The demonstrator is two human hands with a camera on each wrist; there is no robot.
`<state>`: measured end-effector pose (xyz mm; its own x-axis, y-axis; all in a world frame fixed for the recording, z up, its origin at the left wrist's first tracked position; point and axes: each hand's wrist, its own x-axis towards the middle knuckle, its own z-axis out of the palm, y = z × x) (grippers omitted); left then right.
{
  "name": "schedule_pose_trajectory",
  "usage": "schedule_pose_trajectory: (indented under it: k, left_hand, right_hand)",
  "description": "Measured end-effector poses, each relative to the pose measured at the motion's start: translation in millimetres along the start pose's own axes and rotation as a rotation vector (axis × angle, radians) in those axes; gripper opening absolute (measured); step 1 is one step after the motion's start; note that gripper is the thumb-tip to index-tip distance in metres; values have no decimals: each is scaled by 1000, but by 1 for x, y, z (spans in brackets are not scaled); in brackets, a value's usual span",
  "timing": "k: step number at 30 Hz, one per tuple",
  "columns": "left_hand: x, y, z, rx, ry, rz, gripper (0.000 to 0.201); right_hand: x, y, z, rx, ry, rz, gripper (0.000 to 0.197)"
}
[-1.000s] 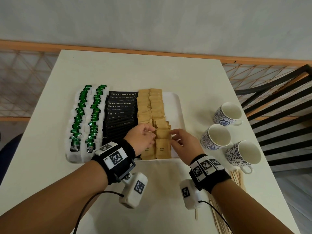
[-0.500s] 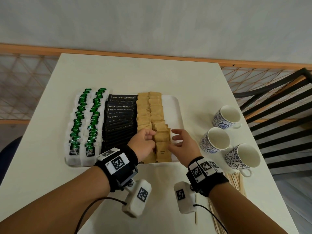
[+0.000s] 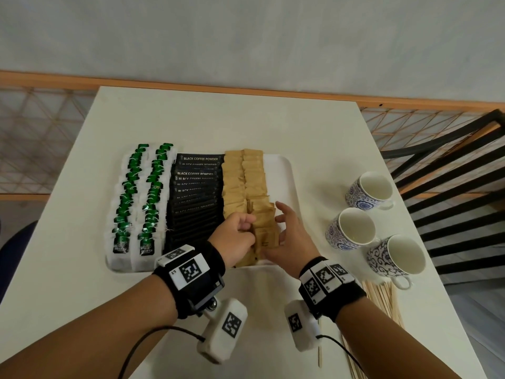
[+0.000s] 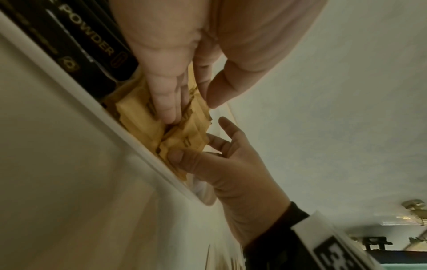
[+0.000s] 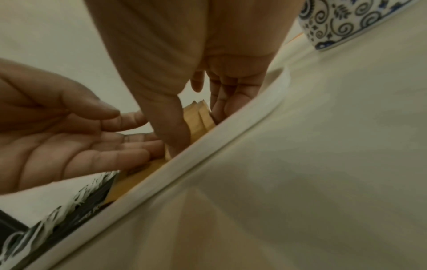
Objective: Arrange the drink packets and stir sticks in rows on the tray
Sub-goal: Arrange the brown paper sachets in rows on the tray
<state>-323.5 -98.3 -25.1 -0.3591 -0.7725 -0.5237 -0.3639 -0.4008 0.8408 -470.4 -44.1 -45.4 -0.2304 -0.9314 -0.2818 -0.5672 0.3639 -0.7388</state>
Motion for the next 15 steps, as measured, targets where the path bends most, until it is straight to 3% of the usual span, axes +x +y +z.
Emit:
schedule_pose_trajectory:
  k: [4, 7, 11, 15]
  left_hand:
    - [-1, 1, -4, -10, -13, -3, 33]
    - [0, 11, -13, 71, 96, 91, 34]
    - [7, 21, -26, 99, 231, 141, 51]
    - [9, 18, -24, -23, 140, 101, 62]
  right_hand:
    - [-2, 1, -3, -24, -18, 2, 102]
    - [4, -5, -9, -57, 12, 0, 85]
    - [20, -15, -10, 47, 13, 20, 72]
    - [27, -23, -5, 72, -54, -1, 77]
